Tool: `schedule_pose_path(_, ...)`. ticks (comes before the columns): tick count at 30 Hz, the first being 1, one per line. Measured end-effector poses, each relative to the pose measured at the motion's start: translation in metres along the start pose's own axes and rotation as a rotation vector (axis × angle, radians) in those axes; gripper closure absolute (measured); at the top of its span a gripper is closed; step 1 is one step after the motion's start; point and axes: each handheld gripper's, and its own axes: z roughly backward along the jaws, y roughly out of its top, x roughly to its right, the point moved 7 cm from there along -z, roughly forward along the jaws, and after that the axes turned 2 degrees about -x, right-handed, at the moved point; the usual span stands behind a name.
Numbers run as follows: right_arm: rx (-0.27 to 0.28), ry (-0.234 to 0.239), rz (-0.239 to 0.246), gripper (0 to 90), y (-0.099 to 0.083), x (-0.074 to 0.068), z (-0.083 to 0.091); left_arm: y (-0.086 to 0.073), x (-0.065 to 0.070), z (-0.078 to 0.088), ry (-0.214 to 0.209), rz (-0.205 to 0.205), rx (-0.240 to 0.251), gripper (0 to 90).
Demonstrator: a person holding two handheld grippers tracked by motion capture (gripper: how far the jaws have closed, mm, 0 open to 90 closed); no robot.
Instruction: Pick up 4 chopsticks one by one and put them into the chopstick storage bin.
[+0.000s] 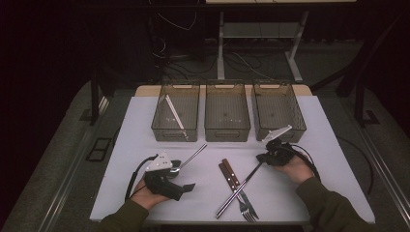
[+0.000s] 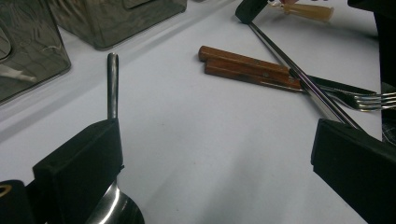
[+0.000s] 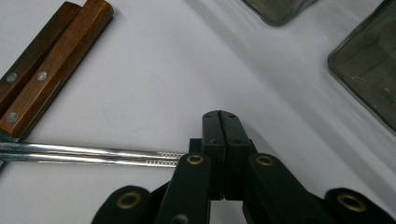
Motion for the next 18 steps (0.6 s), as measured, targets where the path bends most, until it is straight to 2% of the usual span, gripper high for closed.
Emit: schedule_pose_path(18, -0.009, -0.011, -0.024, 89.9, -0.011, 0.000, 0.007, 0.000, 0.000, 0.000, 0.002, 0.000, -0.001, 0.7)
